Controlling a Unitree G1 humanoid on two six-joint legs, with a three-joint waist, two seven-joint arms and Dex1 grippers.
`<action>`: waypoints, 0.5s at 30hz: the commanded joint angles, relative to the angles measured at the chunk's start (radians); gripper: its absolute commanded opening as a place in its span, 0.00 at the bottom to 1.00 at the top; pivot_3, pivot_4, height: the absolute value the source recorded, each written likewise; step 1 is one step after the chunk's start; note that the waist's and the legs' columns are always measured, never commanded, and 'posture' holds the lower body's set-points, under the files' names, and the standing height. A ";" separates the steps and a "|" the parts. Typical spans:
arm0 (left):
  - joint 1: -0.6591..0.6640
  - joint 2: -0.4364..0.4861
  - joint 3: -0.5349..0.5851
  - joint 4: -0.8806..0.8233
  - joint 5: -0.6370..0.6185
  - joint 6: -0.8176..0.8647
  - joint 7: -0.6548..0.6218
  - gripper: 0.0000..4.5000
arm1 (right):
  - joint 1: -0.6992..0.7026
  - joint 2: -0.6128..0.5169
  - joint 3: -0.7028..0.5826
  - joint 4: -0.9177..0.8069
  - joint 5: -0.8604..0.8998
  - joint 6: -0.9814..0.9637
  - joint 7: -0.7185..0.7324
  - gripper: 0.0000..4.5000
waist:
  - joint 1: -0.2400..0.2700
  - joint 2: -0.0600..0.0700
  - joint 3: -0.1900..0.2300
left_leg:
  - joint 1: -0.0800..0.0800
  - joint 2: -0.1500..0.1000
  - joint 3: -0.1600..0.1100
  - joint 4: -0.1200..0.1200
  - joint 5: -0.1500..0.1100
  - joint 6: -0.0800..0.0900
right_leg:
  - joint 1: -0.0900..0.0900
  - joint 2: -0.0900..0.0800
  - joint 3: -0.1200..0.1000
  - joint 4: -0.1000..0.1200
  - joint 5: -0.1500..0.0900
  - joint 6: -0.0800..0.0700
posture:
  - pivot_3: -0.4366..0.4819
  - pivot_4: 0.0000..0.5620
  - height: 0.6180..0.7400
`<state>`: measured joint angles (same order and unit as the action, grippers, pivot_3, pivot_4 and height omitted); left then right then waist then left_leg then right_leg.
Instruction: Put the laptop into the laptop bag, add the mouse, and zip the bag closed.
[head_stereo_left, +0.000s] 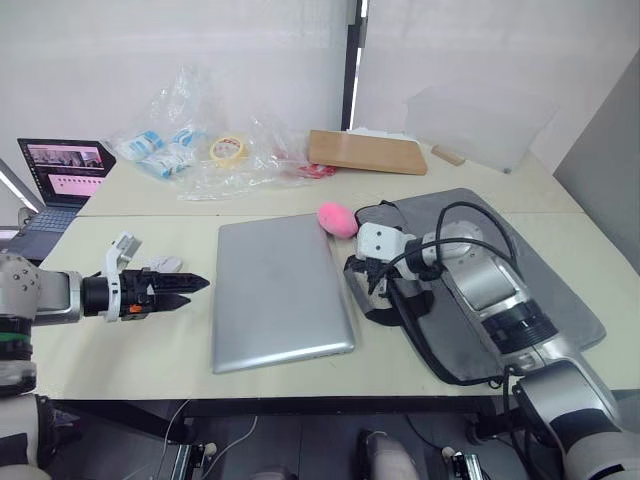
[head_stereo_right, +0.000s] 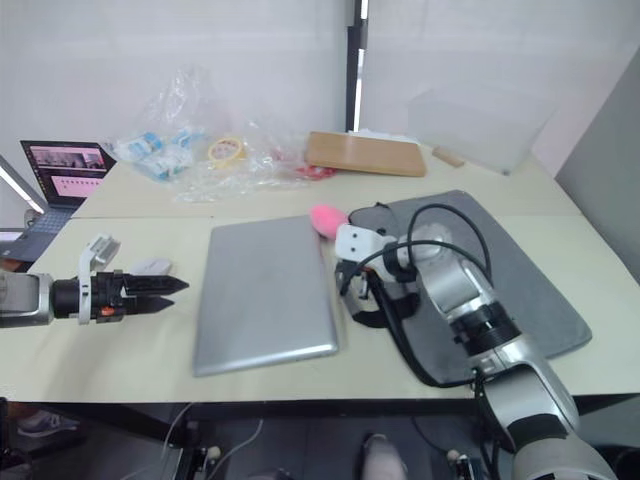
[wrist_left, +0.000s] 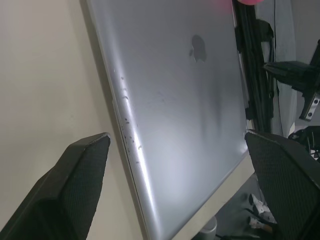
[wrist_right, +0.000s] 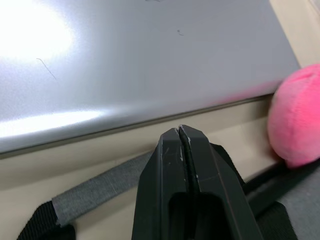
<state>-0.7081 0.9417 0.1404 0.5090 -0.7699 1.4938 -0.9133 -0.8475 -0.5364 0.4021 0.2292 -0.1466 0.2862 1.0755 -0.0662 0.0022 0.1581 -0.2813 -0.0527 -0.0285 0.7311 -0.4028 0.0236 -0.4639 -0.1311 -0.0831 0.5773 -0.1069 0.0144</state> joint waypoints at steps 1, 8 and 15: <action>-0.040 -0.007 -0.027 0.055 0.033 -0.039 -0.043 1.00 | -0.024 0.023 0.006 0.026 -0.024 -0.027 -0.027 0.01 | -0.003 0.000 0.000 | 0.000 0.000 0.000 0.000 0.000 0.000 | 0.000 0.000 0.000 0.000 0.000 0.000 | 0.48 0.27 1.00; -0.070 -0.047 -0.108 0.143 0.107 -0.127 -0.129 1.00 | -0.027 0.063 0.048 0.097 -0.083 -0.061 -0.050 0.01 | -0.004 0.000 0.000 | -0.002 0.000 0.000 0.000 0.000 0.000 | -0.002 0.000 0.001 0.000 0.000 0.000 | 0.48 0.27 1.00; -0.090 -0.085 -0.160 0.191 0.156 -0.144 -0.192 1.00 | -0.030 0.099 0.058 0.143 -0.090 -0.085 -0.048 0.01 | 0.000 -0.001 0.000 | -0.003 0.000 0.000 0.001 0.000 0.000 | -0.003 0.000 0.001 0.001 0.000 0.000 | 0.48 0.27 1.00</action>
<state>-0.7851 0.8687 -0.0022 0.6990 -0.6246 1.3491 -1.0868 -0.8567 -0.4482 0.4656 0.3763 -0.2350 0.2186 1.0287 -0.0666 0.0016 0.1577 -0.2845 -0.0527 -0.0289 0.7318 -0.4027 0.0239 -0.4668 -0.1312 -0.0820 0.5781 -0.1067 0.0145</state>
